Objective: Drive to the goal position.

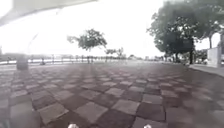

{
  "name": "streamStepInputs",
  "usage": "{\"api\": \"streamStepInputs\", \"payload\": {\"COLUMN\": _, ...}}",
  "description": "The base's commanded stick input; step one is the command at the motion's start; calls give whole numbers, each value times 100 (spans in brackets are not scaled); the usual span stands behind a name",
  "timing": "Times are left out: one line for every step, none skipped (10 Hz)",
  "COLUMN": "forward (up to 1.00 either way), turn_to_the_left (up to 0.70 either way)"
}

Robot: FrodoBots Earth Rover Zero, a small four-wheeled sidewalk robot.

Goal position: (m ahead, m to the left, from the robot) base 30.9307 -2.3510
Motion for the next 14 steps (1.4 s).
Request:
{"api": "streamStepInputs", "payload": {"forward": 70, "turn_to_the_left": -34}}
{"api": "streamStepInputs", "payload": {"forward": 70, "turn_to_the_left": -34}}
{"api": "streamStepInputs", "payload": {"forward": 70, "turn_to_the_left": -34}}
{"api": "streamStepInputs", "payload": {"forward": 70, "turn_to_the_left": -34}}
{"api": "streamStepInputs", "payload": {"forward": 70, "turn_to_the_left": -34}}
{"api": "streamStepInputs", "payload": {"forward": 70, "turn_to_the_left": -34}}
{"api": "streamStepInputs", "payload": {"forward": 70, "turn_to_the_left": -34}}
{"api": "streamStepInputs", "payload": {"forward": 70, "turn_to_the_left": -34}}
{"api": "streamStepInputs", "payload": {"forward": 70, "turn_to_the_left": -34}}
{"api": "streamStepInputs", "payload": {"forward": 70, "turn_to_the_left": -34}}
{"api": "streamStepInputs", "payload": {"forward": 70, "turn_to_the_left": -34}}
{"api": "streamStepInputs", "payload": {"forward": 70, "turn_to_the_left": 1}}
{"api": "streamStepInputs", "payload": {"forward": 70, "turn_to_the_left": 1}}
{"api": "streamStepInputs", "payload": {"forward": 70, "turn_to_the_left": 1}}
